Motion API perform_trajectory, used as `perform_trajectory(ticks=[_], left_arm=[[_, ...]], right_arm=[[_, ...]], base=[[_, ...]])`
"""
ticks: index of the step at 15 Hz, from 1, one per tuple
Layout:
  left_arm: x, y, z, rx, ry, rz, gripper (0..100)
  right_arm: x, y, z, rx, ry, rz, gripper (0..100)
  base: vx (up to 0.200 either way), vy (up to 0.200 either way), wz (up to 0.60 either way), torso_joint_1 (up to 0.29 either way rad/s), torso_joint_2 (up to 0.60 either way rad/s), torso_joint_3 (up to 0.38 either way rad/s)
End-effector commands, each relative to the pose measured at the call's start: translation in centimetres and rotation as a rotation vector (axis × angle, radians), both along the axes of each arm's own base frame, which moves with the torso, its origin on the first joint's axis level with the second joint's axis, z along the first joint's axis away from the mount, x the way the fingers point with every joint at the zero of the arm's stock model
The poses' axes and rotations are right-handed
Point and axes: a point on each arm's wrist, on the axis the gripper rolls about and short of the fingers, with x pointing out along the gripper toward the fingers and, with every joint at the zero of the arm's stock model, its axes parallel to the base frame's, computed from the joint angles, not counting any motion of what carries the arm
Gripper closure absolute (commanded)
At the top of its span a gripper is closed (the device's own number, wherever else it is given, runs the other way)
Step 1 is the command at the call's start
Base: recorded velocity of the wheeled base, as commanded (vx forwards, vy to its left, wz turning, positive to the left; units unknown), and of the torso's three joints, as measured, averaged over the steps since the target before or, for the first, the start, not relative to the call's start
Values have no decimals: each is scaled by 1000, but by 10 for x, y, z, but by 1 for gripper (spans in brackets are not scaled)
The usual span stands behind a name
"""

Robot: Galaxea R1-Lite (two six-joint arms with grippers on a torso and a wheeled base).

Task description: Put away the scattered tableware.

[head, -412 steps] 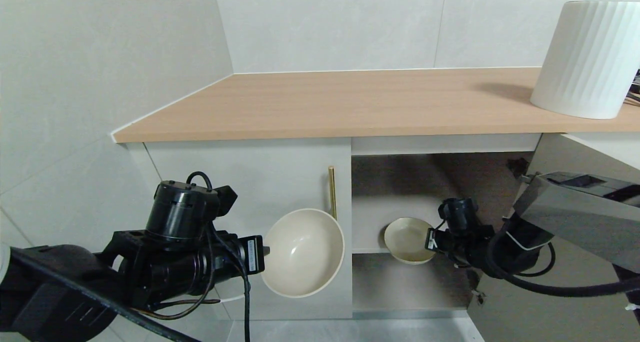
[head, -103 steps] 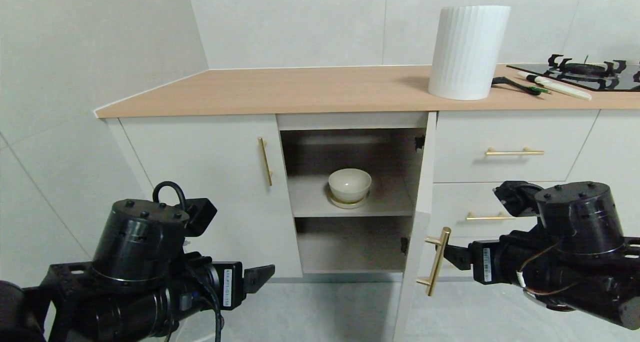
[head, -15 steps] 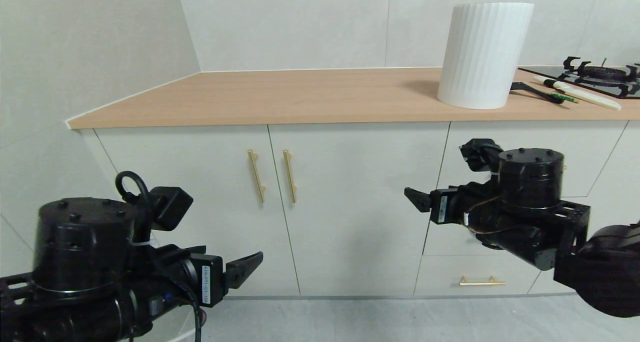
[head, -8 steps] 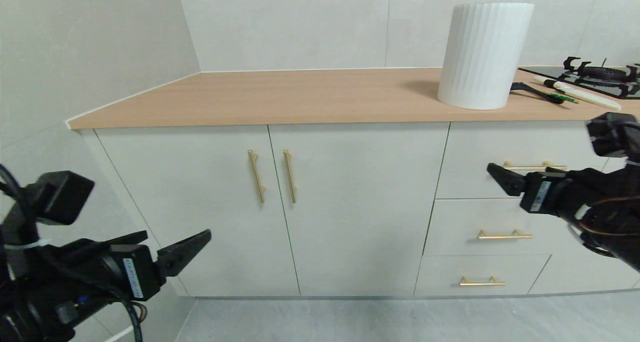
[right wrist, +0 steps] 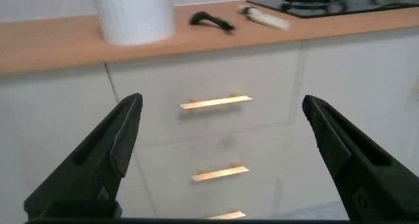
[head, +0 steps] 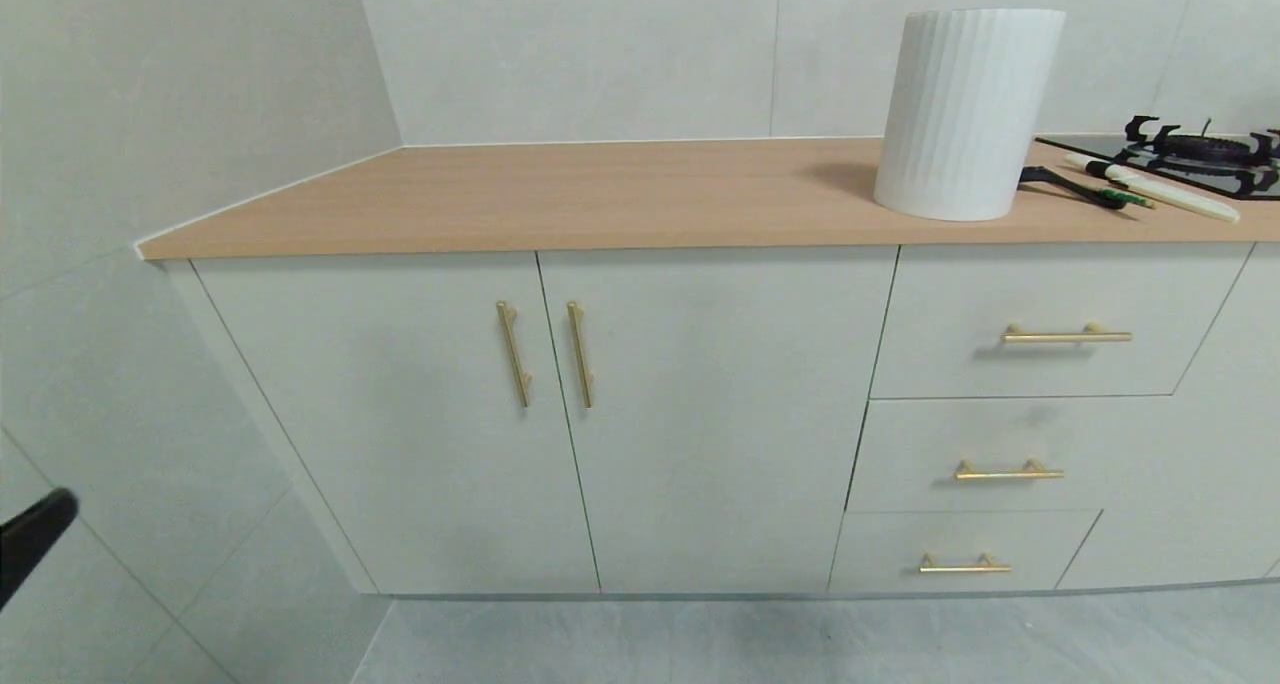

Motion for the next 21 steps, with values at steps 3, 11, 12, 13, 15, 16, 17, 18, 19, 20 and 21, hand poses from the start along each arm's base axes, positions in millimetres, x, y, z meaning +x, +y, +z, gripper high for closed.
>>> perform_trajectory(ticks=[3,11,12,13,15,16,17,18,19,20,21], left_arm=[[-65,8,-31,78,-151,174,0],[-98,5,-63,123,-279,76,0],[-94,5,-69,128,-266,78,0],[-93,5,-71,128,-263,77,0],[-75,5,-99,138,-198,72,0],[-69,5,-110,146,-186,68,0],[-66,5,-117,150,-171,66,0],[-63,4,-125,152,-148,55,0],[-60,4,-134,153,-116,39,0],[-60,4,-137,150,-79,34,0],[-60,4,-138,144,-80,22,0]], right_arm=[[-125,-15,-36,-121,-39,41,0],[-138,-10,-70,-115,-27,-91,0],[-127,-9,-88,-63,28,-41,0],[-123,-9,-95,-50,51,-16,0],[-101,-6,-135,7,110,111,0],[-97,-6,-143,-3,99,143,0],[-97,-5,-144,-6,116,162,0],[-97,-5,-147,-5,147,179,0],[-97,-4,-150,-13,178,206,0],[-97,-4,-152,-25,198,223,0],[-97,-4,-152,-26,191,226,0]], base=[[0,0,0,0,0,0],[0,0,0,0,0,0],[0,0,0,0,0,0],[0,0,0,0,0,0],[0,0,0,0,0,0],[0,0,0,0,0,0],[0,0,0,0,0,0],[0,0,0,0,0,0],[0,0,0,0,0,0],[0,0,0,0,0,0],[0,0,0,0,0,0]])
